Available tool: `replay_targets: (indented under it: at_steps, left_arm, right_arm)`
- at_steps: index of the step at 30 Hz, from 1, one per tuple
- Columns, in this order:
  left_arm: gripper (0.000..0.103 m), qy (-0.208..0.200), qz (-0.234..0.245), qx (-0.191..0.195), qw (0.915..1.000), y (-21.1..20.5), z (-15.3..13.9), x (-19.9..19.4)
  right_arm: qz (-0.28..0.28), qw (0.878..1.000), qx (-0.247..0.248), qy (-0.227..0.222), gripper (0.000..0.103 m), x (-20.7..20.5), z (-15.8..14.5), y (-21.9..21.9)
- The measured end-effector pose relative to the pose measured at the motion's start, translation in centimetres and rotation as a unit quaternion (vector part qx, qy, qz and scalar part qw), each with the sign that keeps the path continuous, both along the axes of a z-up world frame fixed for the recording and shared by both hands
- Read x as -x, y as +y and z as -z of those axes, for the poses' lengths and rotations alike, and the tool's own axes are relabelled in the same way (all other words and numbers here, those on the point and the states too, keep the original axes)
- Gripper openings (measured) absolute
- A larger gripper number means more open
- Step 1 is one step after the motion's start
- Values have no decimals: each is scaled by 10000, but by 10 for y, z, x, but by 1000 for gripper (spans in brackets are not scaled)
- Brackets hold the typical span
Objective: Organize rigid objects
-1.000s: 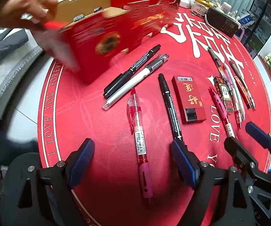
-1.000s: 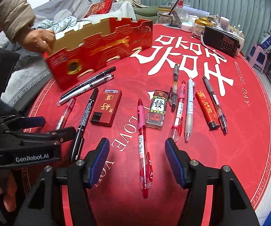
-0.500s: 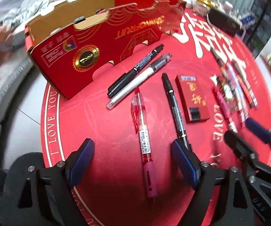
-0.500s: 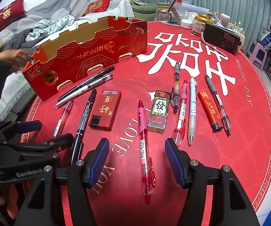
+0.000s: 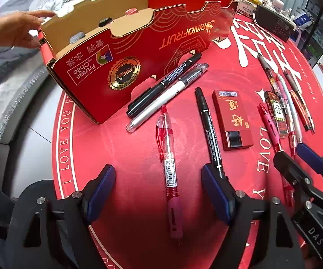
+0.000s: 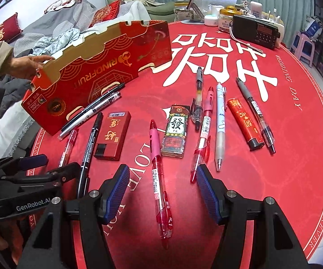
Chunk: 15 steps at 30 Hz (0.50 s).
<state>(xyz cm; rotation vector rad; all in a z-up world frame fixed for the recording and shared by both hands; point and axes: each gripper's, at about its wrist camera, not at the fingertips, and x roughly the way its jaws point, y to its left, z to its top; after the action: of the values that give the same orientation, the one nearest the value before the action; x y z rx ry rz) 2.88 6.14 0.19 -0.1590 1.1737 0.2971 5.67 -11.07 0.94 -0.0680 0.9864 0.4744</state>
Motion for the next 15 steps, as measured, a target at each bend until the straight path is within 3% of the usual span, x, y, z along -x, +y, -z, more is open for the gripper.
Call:
replay_targets:
  at_steps: [9, 12, 15]
  left_arm:
    - [83, -203, -23, 103, 9997, 4, 2, 8]
    - [83, -229, 47, 135, 9996, 5, 1, 12]
    - [83, -267, 100, 117, 9995, 7, -1, 18]
  right_arm:
    - [-134, 9997, 191, 85, 64, 2, 6, 10]
    - [-164, 9995, 242, 123, 56, 4, 5, 12]
    - [-249, 9991, 330, 104, 55, 6, 4, 17]
